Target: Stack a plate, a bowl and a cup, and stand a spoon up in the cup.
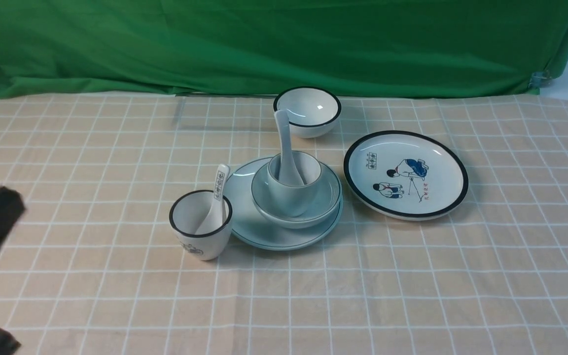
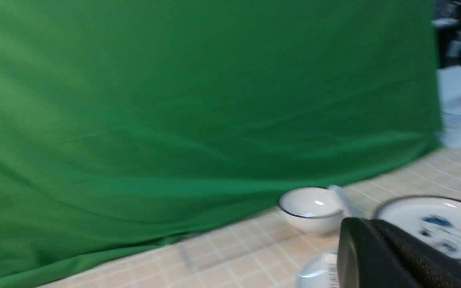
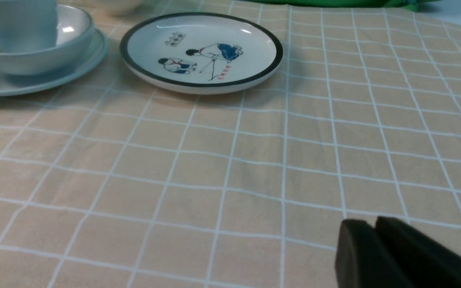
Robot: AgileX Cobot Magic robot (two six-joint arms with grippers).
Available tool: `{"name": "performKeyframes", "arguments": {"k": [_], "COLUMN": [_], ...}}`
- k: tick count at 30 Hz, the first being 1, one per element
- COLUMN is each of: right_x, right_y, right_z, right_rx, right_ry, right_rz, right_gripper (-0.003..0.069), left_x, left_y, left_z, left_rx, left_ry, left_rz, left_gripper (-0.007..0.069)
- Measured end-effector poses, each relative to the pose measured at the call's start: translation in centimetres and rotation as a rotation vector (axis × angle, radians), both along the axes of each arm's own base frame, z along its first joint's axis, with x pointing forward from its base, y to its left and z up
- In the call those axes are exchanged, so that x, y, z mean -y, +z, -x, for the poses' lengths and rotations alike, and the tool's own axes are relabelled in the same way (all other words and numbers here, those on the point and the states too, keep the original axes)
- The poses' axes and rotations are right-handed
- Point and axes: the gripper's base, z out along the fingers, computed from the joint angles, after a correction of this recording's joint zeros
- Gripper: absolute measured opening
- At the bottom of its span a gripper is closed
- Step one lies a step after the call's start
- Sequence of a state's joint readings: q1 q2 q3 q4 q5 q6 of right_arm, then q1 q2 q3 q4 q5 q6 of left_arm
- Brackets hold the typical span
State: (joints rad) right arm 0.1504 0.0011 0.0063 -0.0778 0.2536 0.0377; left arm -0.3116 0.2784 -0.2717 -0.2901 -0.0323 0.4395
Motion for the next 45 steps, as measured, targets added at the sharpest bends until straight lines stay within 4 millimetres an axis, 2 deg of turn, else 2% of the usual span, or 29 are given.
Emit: {"name": "performKeyframes", "arguments": {"k": [4,7,12,16,45], "right_x": [0.0,0.0,0.0,0.0,0.0], "right_y": [0.0,0.0,0.0,0.0,0.0], "right_z": [0.0,0.0,0.0,0.0,0.0], "right_rx": [0.000,0.000,0.000,0.000,0.000], "right_ry": [0.000,0.000,0.000,0.000,0.000], "right_rz": [0.000,0.000,0.000,0.000,0.000], "right_gripper": [0.0091,0.0092,0.0108,0.0111,0.0182], "left_x": [-1.5,-1.8,-2.1,-1.8,-1.8], "left_y": [-0.9,-2.5,-8.2,-10.0,-10.4], "left_z": [1.2,1.7,1.8,1.9,1.9], "left_rx": [0.000,-0.018,-0.121,-0.274,-0.313], "left_ry": [0.175,0.234,0.291,0.261,0.260], "left_rz": [0.005,0.020,0.036,0.039,0.008], "left_gripper": [0.0001,0.0001,0.0001,0.0001,0.0001]}}
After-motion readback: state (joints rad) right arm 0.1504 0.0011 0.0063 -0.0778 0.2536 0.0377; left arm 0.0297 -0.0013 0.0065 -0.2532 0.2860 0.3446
